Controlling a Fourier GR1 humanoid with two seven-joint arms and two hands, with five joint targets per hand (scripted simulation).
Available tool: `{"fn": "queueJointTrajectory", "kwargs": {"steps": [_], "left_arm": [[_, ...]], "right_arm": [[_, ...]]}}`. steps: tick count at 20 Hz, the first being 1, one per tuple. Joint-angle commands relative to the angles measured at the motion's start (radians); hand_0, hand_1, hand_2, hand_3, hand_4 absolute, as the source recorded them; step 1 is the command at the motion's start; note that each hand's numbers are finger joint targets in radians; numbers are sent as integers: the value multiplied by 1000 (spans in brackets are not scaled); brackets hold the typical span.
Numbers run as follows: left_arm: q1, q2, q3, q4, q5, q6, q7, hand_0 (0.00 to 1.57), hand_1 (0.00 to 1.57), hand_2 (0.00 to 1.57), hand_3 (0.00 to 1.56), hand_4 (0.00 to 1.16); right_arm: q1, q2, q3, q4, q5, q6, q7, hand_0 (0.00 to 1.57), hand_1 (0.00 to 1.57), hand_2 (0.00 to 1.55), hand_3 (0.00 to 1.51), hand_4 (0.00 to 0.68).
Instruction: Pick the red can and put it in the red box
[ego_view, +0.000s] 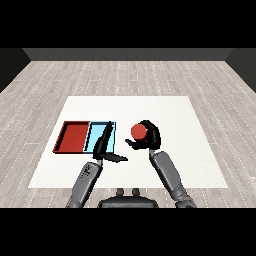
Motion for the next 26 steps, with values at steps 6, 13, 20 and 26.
{"fn": "queueJointTrajectory", "kwargs": {"steps": [6,13,20,26], "left_arm": [[-104,0,-41,223,80,48,-61,0,0,0,0,0],[-4,0,-82,131,51,45,-26,0,0,0,0,0],[-103,0,-117,247,135,76,-52,0,0,0,0,0],[-186,0,-230,299,228,205,-88,0,0,0,0,0]], "right_arm": [[-22,4,61,37,-7,-44,-65,1445,1445,1439,1395,634],[-19,3,42,50,-32,8,-101,1466,1466,1441,1393,654],[2,3,64,-39,-14,16,-49,1469,1469,1437,1386,662],[-8,3,154,-71,-55,-58,-43,1440,1440,1431,1398,658]]}}
